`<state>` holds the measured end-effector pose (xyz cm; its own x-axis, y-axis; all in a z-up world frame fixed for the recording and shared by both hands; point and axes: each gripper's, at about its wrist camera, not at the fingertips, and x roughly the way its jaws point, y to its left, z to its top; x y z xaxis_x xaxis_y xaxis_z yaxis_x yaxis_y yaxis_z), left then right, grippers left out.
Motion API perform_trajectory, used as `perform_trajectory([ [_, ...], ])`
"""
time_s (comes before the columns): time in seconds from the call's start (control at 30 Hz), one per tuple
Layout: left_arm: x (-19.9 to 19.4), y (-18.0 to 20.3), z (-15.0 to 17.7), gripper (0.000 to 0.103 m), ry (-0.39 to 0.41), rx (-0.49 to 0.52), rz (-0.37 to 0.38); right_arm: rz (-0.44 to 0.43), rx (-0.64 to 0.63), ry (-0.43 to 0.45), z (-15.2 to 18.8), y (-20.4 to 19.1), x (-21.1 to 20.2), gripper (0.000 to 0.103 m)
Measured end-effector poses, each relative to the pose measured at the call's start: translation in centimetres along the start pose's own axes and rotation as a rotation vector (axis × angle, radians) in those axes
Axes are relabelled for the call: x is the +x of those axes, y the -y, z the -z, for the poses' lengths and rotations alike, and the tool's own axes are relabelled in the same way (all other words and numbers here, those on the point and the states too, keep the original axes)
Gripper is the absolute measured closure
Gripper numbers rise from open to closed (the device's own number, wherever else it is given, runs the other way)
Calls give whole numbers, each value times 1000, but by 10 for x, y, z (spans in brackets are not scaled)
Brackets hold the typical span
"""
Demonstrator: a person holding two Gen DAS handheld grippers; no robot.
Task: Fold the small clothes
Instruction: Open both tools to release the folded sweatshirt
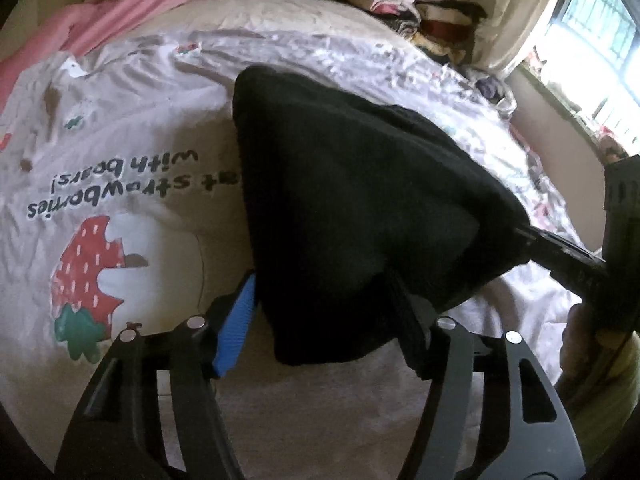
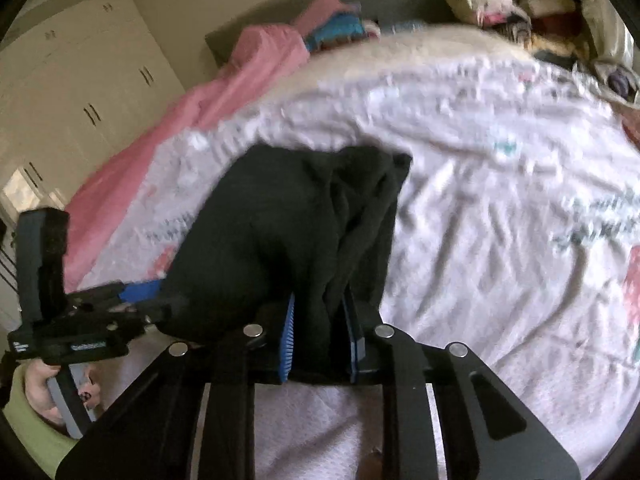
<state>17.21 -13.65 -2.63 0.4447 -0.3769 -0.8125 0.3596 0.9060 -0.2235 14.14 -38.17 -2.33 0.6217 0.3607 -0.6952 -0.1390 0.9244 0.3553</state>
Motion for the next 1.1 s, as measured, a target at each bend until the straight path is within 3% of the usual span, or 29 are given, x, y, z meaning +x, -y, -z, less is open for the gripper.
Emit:
perform_trajectory([
  [0.07, 4, -2, 4, 45, -12, -8, 3, 16, 17, -28, 8, 3, 12, 81],
  [0.13, 7, -3, 6, 43, -18, -6, 6, 18, 46, -19, 11, 6, 15, 72],
  [0.27, 4, -3, 6, 41, -15, 4, -3, 12, 92, -1, 14, 10, 13, 68],
  [0.7, 1, -2, 4, 32, -3, 5, -11, 99, 39, 67, 14, -4, -10, 37],
  [0.73, 0, -3, 4, 32, -2, 4, -10, 108, 36, 67, 14, -5, -10, 30],
  [0.87, -2, -5, 2, 28, 5, -7, -5, 133, 25, 78, 12, -6, -12, 25],
  [1.0, -11, -8, 1, 19, 34, -21, -12, 162, 21, 110, 12, -10, -21, 8],
  [1.1, -22, -10, 1, 10, 61, -20, -19, 171, 16, 149, 14, -15, -32, 5],
])
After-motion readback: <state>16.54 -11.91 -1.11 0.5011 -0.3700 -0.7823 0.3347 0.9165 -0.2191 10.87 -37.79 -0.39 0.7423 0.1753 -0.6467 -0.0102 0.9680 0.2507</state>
